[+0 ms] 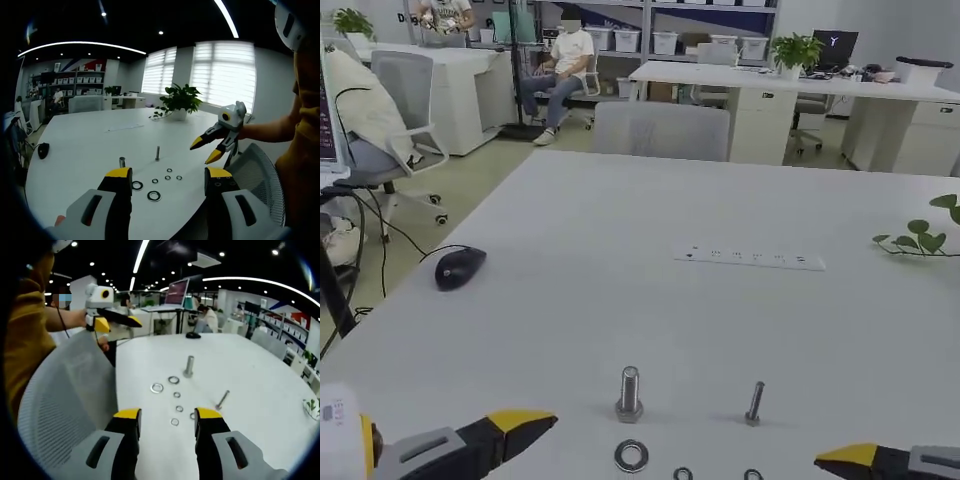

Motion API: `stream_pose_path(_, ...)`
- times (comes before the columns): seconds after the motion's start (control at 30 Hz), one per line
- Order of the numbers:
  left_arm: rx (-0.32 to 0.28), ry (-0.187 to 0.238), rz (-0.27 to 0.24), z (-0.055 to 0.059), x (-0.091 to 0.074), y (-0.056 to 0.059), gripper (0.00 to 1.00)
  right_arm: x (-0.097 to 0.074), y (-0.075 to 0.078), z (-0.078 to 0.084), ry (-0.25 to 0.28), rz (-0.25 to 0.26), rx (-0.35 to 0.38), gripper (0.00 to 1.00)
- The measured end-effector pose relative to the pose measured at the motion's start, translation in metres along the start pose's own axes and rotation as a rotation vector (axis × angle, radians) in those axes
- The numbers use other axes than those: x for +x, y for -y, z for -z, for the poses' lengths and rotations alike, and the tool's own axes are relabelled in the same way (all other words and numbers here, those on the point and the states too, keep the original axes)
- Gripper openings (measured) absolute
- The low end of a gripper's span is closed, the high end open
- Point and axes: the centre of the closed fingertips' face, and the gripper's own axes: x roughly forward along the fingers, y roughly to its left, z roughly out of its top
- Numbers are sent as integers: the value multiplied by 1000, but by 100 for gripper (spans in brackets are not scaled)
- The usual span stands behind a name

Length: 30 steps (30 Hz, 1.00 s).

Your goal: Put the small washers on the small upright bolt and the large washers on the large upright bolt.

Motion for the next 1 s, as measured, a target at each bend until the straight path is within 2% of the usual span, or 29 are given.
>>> stream_pose_path(0.4, -5, 21, -8, -2, 0, -3, 57, 15, 7, 6, -112, -72, -94, 45)
stream_pose_path(0.73, -1, 49, -10, -9, -4, -2, 58, 32, 9, 12, -228, -139, -188, 44)
stream_pose_path(0.9, 6, 44, -9, -9, -2, -4, 58, 38, 8, 17, -288, -180, -245, 44)
stream_pose_path(0.93, 5, 39, -8, -8, -2, -5, 58, 38, 8, 21, -315, -192, -251, 44)
stream_pose_path(1.0, 7, 33, -8, -6, 0, -5, 58, 40, 8, 22, -326, -198, -273, 44)
